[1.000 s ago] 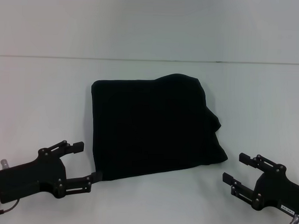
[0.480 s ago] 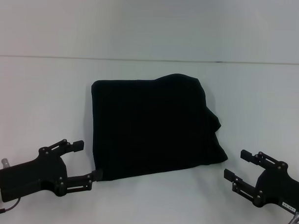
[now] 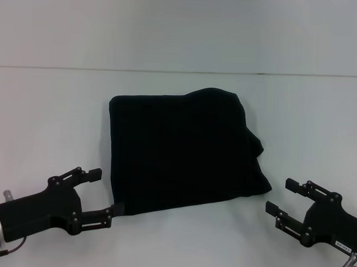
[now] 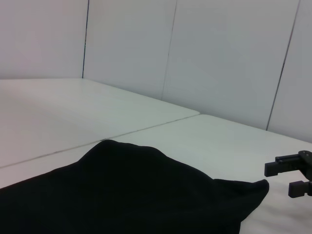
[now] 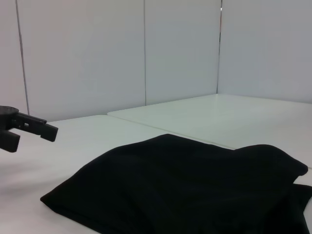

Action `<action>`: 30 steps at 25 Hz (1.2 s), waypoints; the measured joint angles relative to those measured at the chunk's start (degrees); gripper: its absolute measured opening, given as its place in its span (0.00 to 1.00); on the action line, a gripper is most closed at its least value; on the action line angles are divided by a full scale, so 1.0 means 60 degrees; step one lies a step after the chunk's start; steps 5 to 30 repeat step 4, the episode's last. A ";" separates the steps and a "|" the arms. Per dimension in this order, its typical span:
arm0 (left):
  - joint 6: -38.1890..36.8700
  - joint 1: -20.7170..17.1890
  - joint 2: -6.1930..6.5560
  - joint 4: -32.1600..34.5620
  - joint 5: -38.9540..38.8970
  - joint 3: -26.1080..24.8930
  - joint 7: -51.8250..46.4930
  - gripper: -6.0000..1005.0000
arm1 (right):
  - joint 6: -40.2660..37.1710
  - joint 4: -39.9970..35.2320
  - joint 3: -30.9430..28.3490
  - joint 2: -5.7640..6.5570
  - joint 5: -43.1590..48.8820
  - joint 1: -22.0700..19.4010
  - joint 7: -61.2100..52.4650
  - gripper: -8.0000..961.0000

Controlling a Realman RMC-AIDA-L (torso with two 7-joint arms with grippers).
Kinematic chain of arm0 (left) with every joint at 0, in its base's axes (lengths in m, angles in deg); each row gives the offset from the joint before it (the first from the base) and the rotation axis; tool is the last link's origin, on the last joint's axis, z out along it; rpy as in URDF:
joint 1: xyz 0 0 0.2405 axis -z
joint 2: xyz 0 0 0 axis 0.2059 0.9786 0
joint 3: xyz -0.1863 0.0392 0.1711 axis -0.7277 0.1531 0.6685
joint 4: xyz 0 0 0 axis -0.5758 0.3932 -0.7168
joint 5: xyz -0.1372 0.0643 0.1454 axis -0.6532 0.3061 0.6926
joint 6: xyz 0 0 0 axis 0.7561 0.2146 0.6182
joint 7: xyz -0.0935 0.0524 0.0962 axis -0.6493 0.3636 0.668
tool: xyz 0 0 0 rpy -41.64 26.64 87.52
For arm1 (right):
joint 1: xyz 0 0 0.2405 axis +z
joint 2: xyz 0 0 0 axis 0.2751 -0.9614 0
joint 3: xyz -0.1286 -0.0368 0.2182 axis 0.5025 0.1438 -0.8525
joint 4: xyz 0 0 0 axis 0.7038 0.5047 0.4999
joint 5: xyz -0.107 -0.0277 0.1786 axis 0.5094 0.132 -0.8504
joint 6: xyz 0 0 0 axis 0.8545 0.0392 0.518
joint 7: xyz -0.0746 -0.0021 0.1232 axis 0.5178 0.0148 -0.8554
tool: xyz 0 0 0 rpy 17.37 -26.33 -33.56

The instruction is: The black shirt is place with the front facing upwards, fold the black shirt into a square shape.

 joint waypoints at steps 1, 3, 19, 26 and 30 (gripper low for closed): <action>-0.0001 -0.0001 0.0000 -0.0011 0.0000 0.0000 0.0000 0.95 | 0.0000 0.0001 0.0001 0.0000 0.0001 0.0001 -0.0006 0.73; -0.0003 -0.0003 0.0000 -0.0017 0.0000 -0.0001 0.0000 0.95 | -0.0002 0.0003 0.0002 0.0001 0.0000 0.0004 -0.0013 0.73; -0.0004 -0.0003 -0.0001 -0.0021 -0.0001 0.0000 0.0000 0.95 | -0.0007 0.0004 0.0001 0.0000 0.0000 0.0010 -0.0014 0.73; -0.0004 -0.0003 -0.0001 -0.0021 -0.0001 0.0000 0.0000 0.95 | -0.0007 0.0004 0.0001 0.0000 0.0000 0.0010 -0.0014 0.73; -0.0004 -0.0003 -0.0001 -0.0021 -0.0001 0.0000 0.0000 0.95 | -0.0007 0.0004 0.0001 0.0000 0.0000 0.0010 -0.0014 0.73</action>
